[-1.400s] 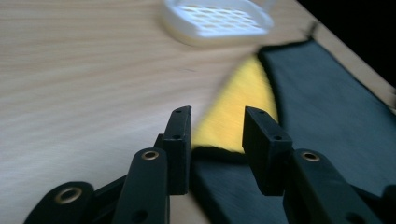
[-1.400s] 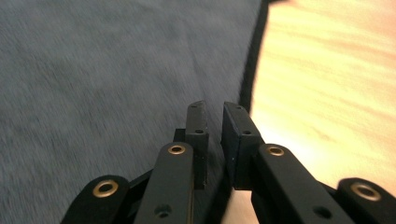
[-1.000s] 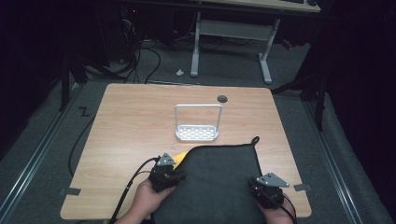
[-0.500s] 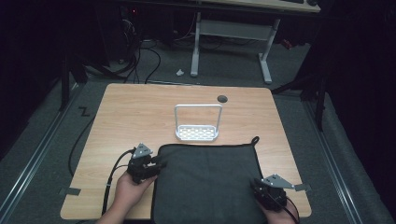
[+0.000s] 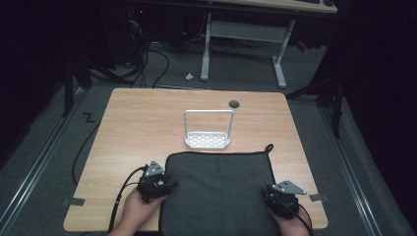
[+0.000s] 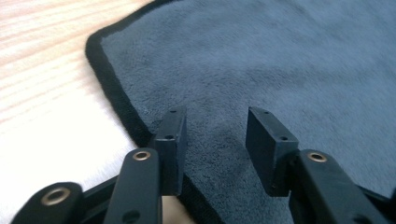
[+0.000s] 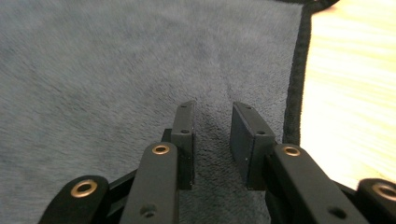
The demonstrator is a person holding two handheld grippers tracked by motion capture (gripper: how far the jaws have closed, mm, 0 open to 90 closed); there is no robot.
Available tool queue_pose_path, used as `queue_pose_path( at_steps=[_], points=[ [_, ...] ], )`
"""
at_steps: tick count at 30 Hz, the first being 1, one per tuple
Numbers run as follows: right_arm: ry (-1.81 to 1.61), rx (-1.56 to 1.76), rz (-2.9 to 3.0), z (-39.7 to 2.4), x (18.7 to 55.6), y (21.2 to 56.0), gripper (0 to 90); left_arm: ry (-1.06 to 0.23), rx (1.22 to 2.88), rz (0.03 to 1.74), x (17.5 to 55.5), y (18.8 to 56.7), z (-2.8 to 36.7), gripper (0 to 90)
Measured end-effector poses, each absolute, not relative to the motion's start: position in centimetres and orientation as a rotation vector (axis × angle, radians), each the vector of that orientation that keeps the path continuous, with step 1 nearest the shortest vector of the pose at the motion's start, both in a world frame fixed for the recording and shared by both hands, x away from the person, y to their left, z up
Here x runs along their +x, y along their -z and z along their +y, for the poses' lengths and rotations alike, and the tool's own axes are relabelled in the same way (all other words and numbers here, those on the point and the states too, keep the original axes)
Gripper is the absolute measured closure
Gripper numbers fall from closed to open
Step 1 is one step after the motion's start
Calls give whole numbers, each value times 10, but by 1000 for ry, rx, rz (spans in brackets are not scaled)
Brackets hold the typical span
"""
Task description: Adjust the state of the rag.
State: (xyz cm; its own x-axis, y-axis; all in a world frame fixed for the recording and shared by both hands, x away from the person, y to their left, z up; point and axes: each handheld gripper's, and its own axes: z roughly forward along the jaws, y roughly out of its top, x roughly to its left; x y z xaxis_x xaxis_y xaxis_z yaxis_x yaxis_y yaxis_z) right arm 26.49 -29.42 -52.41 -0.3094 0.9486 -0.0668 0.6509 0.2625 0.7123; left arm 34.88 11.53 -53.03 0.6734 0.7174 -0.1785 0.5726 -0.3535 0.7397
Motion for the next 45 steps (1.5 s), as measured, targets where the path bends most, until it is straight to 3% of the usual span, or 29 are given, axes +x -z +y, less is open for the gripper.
queue_pose_path(
  at_steps=[5,13,20,28,34,37,45],
  points=[
    [-803,1474,2019,-300,278,525,729,-265,2050,986,361,532,103,599],
    [-780,1544,1958,-319,294,524,698,-203,2072,965,359,530,94,591],
    [-805,1417,2010,-308,274,522,607,-259,1977,1027,374,526,117,468],
    [-850,1363,2016,-299,271,519,511,-280,1976,1145,419,527,115,414],
    [-850,1346,2048,-293,271,518,472,-252,2006,1153,439,528,99,458],
    [-863,1320,2068,-287,271,516,430,-320,2064,1113,437,528,89,494],
    [-943,1198,2134,-249,266,506,374,-383,2062,1042,427,532,84,756]
  ],
)
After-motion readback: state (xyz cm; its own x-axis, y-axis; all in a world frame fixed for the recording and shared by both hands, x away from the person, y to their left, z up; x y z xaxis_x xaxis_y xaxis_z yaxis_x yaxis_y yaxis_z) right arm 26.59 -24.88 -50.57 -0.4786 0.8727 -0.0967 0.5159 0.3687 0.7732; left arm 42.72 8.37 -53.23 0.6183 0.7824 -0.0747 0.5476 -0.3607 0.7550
